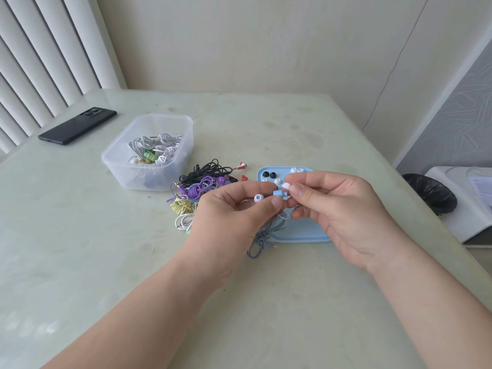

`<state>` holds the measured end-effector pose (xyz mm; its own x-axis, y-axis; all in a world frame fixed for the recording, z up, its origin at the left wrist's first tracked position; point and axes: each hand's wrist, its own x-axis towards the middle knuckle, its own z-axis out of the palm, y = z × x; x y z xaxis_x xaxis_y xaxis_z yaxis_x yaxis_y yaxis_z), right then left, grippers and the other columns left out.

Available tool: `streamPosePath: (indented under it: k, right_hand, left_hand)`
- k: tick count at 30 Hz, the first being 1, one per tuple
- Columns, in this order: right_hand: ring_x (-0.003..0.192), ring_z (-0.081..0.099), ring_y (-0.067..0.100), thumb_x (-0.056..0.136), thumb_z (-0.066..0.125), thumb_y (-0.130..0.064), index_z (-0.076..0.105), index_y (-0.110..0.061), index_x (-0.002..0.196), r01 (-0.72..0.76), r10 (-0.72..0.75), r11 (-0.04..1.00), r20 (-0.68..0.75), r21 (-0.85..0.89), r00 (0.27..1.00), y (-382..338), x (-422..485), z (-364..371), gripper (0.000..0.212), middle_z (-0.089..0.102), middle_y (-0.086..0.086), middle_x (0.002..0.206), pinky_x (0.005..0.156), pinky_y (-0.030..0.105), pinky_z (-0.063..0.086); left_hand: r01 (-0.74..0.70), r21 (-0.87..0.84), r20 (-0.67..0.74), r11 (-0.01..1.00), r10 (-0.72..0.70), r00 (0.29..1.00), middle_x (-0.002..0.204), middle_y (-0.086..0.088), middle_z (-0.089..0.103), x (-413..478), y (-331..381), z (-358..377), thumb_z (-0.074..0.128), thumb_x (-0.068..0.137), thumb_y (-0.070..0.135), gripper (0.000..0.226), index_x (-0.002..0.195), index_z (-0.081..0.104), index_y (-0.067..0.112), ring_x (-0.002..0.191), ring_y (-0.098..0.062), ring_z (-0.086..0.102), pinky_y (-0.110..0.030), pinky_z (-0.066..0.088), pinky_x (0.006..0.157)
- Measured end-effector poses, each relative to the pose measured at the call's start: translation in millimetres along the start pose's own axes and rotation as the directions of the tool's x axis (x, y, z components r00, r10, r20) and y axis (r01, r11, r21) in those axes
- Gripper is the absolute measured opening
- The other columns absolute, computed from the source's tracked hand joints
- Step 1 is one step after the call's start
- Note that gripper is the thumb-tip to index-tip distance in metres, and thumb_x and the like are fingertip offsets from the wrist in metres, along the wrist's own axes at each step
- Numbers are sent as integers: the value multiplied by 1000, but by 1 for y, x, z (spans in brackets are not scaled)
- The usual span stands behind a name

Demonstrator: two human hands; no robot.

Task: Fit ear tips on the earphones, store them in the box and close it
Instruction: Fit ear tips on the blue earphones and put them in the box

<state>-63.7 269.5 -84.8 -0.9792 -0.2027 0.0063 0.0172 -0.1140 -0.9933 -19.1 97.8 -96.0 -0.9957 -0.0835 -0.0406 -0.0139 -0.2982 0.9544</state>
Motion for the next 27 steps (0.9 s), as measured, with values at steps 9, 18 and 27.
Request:
streamPosePath:
  k: [9,18,27]
  right_hand:
    - [77,66,22,77,76,-20,80,-9,92,7,-5,999,55,-45,998,-6,-3,1,19,75,15,88,67,35,53]
    - [69,65,20,77,75,-11,78,-6,88,-110,103,990,86,85,991,-5,-2,3,12,74,14,82,62,28,57]
    - [68,63,17,78,74,-14,77,-5,88,-139,125,981,109,134,986,-4,-3,3,14,71,10,81,63,27,57]
  left_hand:
    - [-30,-4,-30,1000,29,999,88,-11,79,2,-2,0,80,86,3,10,92,77,10,79,-20,73,-25,56,71]
    - [-87,20,-12,996,87,996,87,-7,77,5,-7,-4,78,88,4,11,96,76,11,76,-17,70,-24,53,69]
    - [-112,61,8,992,112,994,89,-6,77,6,-10,-5,78,89,6,12,100,77,10,78,-16,70,-25,53,73]
